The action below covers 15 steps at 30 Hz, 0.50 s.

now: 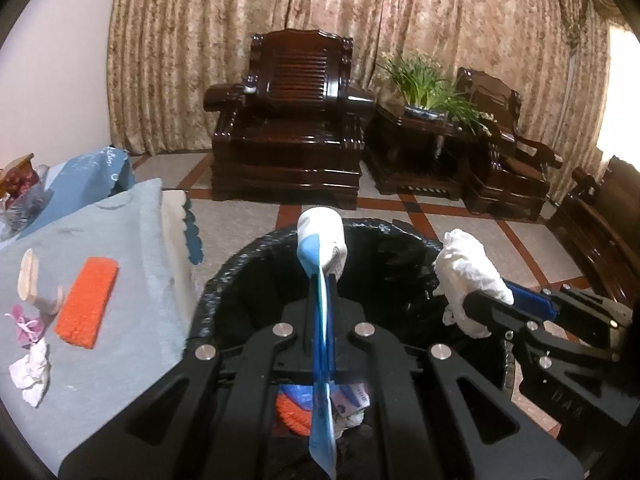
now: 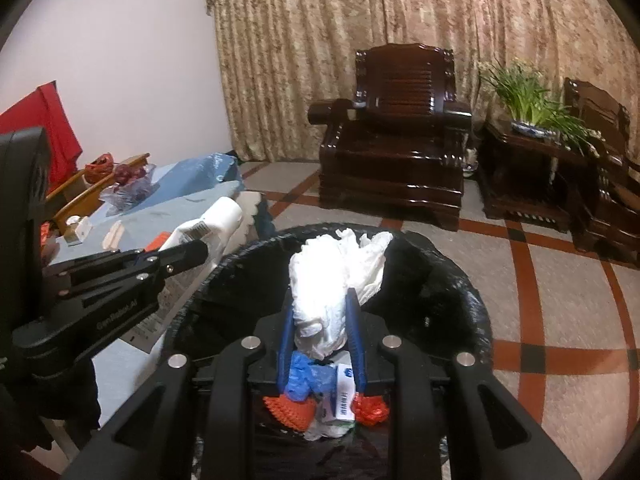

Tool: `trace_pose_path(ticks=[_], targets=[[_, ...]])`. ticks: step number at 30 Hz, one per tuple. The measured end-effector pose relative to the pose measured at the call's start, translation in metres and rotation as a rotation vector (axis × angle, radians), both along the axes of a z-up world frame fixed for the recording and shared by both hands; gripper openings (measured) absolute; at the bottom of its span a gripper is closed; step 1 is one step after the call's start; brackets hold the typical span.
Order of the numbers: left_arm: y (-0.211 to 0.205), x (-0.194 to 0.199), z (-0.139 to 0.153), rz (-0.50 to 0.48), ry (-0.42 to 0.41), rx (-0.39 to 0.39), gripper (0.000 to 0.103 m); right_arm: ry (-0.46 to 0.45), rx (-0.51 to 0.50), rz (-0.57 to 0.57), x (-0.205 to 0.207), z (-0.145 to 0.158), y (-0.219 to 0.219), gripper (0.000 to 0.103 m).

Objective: Collect trash
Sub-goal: 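Open both grippers to drop the tube and white bag into the bin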

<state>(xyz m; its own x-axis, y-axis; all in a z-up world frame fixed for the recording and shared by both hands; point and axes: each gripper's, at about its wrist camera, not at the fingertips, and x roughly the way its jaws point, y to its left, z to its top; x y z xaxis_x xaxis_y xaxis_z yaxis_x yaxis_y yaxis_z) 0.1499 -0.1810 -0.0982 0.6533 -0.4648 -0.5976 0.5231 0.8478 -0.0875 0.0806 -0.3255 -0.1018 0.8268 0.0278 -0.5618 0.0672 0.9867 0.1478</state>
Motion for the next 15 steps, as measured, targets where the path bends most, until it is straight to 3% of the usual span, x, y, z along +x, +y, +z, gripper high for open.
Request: trace_pose_path(ticks=[2,5,7,9,10,12,15], targets=[[-0.005,0.004,-0.002,-0.005,0.009,-0.007,0.009,0.013,0.001,-0.011,0.002,-0.004,-0.004,0.029],[-0.009,0.007,-0.003,-0.015,0.018,-0.020,0.039,0.029,0.000,-0.033,0.003,-0.009,-0.011,0.033],[-0.009,0.007,-0.002,-0.015,0.011,-0.026,0.041,0.033,0.000,-0.046,0.002,-0.012,-0.013,0.039],[-0.008,0.006,-0.001,-0.009,0.008,-0.026,0.049,0.031,0.003,-0.061,0.001,-0.013,-0.017,0.062],[-0.005,0.006,0.000,-0.002,0.005,-0.027,0.056,0.029,0.005,-0.065,0.001,-0.013,-0.017,0.067],[0.002,0.006,0.002,0.015,0.002,-0.033,0.068,0.018,0.006,-0.080,-0.002,-0.012,-0.015,0.090],[0.019,0.006,0.007,0.042,-0.006,-0.036,0.080,0.006,0.026,-0.078,-0.004,-0.009,-0.013,0.097]])
